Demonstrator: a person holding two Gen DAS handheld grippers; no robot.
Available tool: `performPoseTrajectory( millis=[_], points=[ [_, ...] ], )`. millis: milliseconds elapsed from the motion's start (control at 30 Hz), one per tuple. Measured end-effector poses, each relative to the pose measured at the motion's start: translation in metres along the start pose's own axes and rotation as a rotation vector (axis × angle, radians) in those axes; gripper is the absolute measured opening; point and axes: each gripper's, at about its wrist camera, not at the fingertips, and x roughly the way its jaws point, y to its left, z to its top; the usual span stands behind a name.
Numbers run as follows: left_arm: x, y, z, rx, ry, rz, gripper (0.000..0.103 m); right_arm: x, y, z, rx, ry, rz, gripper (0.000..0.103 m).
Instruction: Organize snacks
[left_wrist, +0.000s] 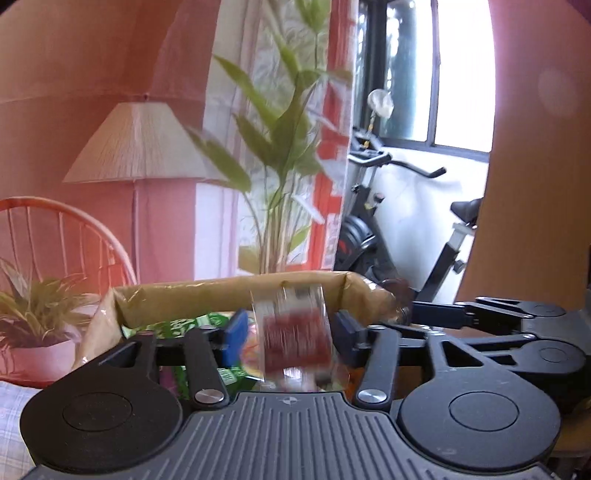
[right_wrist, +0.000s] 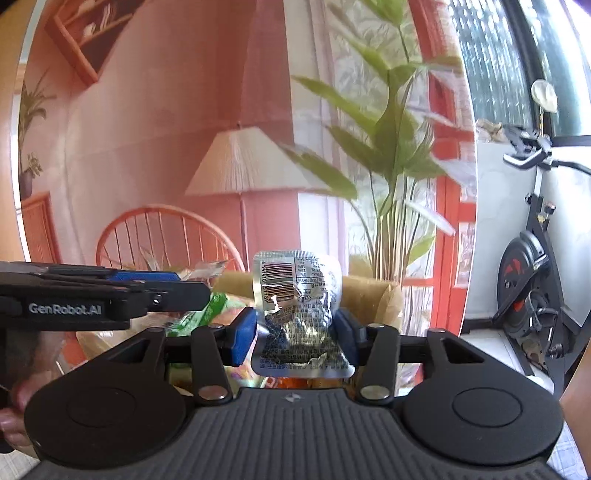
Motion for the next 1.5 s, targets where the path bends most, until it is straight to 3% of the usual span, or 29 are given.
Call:
performPoseTrajectory(
  millis=[133,300,533,933,1167,1500],
  points=[
    [-0.017,0.011,-0.001,-0.013,-0.004,0.019,0.075,-0.003,0.000,-0.004,-0.002,0.004,-0.009,0.071],
    [-0.040,0.019,0.006,-0.041,-0.003,0.050,0.087,-0.021,0.004,-0.001,0.020,-0.010,-0.020,0.081],
    [-0.088,0.023,0.015,-0.042,-0.028,0.100,0.095,-0.059,0.020,0.014,0.017,-0.060,-0.033,0.103],
    [-0.174,0.004,0.018,0.032,-0.075,0.250,0.097,-0.124,0.057,0.032,0.056,-0.054,-0.035,0.103],
    [-0.224,0.001,0.019,0.003,-0.082,0.264,0.097,-0.161,0.089,0.034,0.051,-0.063,-0.092,0.103],
    [-0.288,-0.015,0.014,0.037,-0.114,0.288,0.097,-0.214,0.128,0.032,0.042,-0.081,-0.129,0.103]
  ],
)
